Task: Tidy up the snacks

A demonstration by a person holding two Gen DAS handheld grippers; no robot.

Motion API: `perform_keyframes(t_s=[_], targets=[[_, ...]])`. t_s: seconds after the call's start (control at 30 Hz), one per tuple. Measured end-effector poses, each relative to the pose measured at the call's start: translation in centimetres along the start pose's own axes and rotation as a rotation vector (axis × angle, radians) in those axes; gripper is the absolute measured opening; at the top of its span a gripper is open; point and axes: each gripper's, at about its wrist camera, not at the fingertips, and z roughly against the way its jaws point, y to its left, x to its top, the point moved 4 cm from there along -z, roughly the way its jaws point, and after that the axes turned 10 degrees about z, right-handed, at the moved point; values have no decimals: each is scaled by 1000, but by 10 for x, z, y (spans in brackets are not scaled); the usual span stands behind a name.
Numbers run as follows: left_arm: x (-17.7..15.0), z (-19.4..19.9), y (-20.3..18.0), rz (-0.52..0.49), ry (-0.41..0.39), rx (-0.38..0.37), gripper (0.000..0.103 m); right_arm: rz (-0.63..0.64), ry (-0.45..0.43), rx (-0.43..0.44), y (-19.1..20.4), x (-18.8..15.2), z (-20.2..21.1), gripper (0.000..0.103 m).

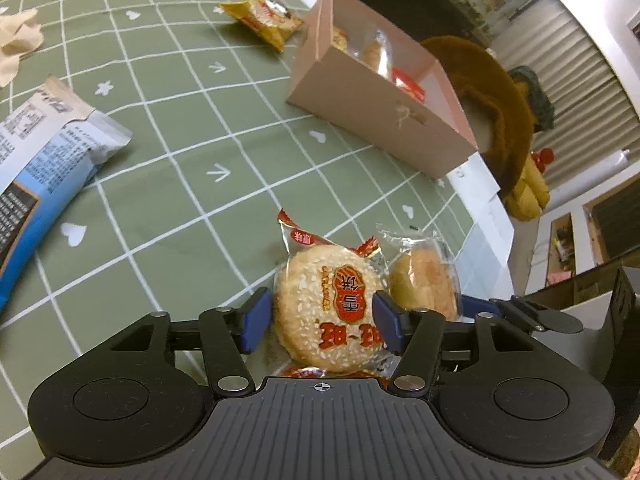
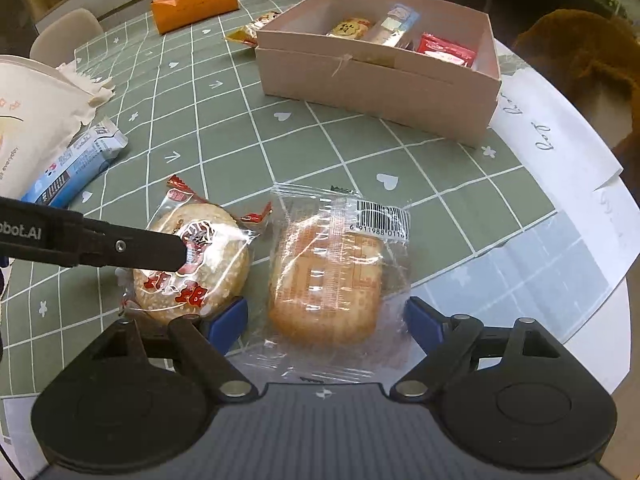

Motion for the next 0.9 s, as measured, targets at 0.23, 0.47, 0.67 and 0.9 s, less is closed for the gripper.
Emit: perform_keyframes(t_s=[0.23,0.47,0.67,0.9], targets=[[-3,-5,-15,-110,-14,124,52,23,6,-15,2,-1,0,87],[-7,-7,-19,-123,-40,141,49,44,8,-23,1,-3,1,87],[-5,3,-6,-29,-69,72,32,57,-8,-45,-5,-3,11,87],[-6,14,-10,-51,-89,58,18,70,-46,-71,-16,9,17,87]])
